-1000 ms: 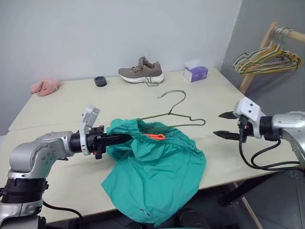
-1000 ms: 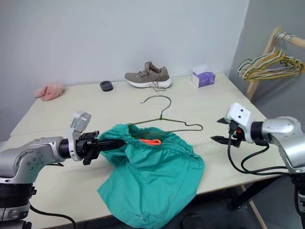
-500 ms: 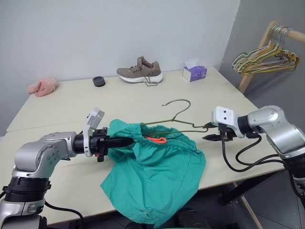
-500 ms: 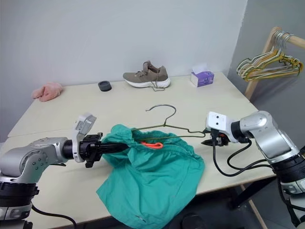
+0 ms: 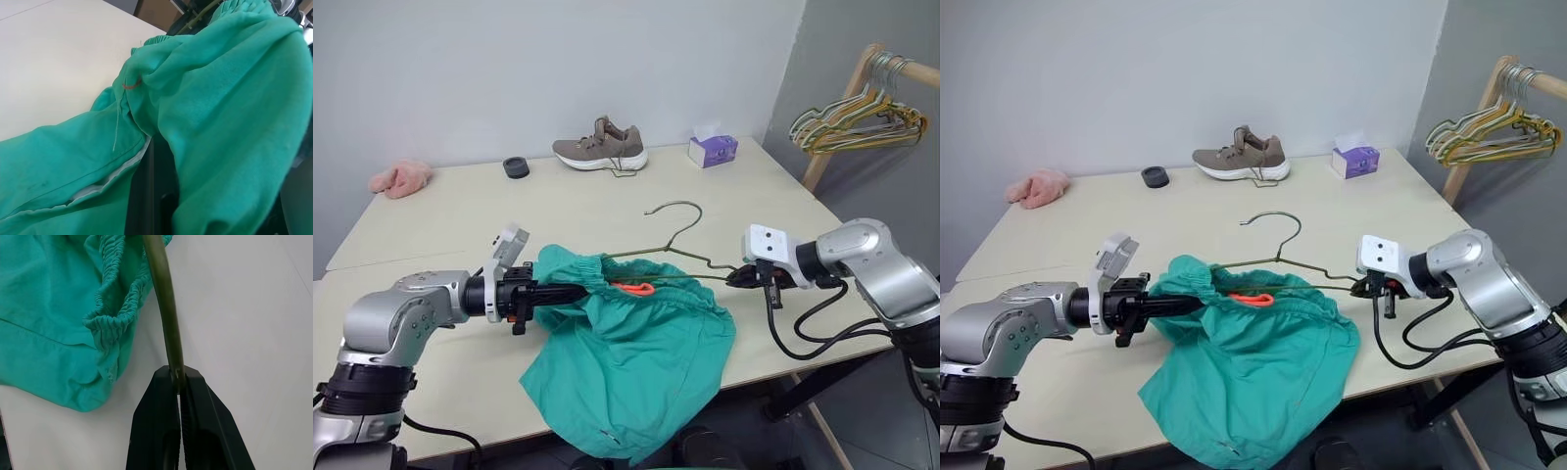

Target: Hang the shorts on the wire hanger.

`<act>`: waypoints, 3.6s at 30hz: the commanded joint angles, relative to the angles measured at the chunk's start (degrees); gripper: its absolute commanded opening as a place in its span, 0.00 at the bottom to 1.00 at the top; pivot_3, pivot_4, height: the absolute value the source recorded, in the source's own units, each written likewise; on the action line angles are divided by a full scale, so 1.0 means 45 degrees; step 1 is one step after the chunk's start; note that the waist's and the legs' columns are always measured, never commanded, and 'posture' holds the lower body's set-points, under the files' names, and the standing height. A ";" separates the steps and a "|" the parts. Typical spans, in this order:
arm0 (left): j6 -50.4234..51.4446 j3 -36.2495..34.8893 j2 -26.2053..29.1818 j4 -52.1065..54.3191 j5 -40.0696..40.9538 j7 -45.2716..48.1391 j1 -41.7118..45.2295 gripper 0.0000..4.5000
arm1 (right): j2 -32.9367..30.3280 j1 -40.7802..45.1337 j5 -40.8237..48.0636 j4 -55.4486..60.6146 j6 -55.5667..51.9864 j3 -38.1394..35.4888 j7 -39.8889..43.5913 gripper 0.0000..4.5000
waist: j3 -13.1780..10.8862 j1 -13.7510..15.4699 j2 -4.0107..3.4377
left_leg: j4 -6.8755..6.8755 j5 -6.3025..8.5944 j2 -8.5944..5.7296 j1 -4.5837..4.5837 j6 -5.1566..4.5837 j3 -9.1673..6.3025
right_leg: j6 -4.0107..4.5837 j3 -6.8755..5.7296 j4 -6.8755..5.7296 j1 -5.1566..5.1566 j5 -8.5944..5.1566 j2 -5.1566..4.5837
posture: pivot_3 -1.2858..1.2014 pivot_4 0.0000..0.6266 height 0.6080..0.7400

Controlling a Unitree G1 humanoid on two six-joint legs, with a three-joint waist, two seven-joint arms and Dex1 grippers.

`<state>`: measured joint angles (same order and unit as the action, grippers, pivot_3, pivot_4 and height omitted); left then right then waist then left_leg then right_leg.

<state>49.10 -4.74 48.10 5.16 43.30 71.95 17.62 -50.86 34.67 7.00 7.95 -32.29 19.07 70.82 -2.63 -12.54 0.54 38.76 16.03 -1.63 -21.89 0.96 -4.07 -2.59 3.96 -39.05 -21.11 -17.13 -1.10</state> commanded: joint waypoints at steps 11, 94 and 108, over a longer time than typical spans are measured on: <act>-0.1253 0.0148 0.0215 0.0350 -0.0855 0.0365 0.0277 0.54 | 0.0388 -0.0052 0.0532 0.1015 -0.0383 -0.0494 -0.0059 0.00 | 0.0000 -0.0007 0.0000 | 0.0001 0.0000 0.0000 0.0000 0.0000 -0.0003 | 0.0000 -0.0004 0.0000 -0.0002 0.0000 0.0000 | 0.42 0.00 1.00; -0.3080 0.1417 -0.0319 0.0022 -0.3294 -0.0074 0.1547 0.00 | 0.3830 -0.4446 0.2035 0.3044 -0.3538 -0.2889 -0.5614 0.95 | 0.0013 -0.0002 0.0015 | 0.0022 -0.0005 0.0004 0.0015 -0.0005 -0.0012 | -0.0034 -0.0001 -0.0015 0.0022 -0.0015 0.0014 | 0.41 0.00 1.00; -0.2976 0.0992 0.0162 0.0262 -0.3143 0.0105 0.1097 0.00 | 0.4816 -0.4444 0.1618 0.1759 -0.2790 -0.2529 -0.7465 0.26 | 0.0011 0.0006 0.0012 | 0.0005 -0.0004 0.0003 0.0002 -0.0004 -0.0013 | 0.0000 -0.0005 -0.0016 0.0010 0.0005 0.0014 | 0.42 0.00 1.00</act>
<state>35.82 1.87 47.57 4.32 28.09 71.92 22.52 -29.37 13.48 14.96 15.73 -46.80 8.60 38.47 -2.58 -12.51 0.59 38.78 16.01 -1.61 -21.87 0.94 -4.12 -2.59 3.95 -39.12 -21.07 -17.10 -1.04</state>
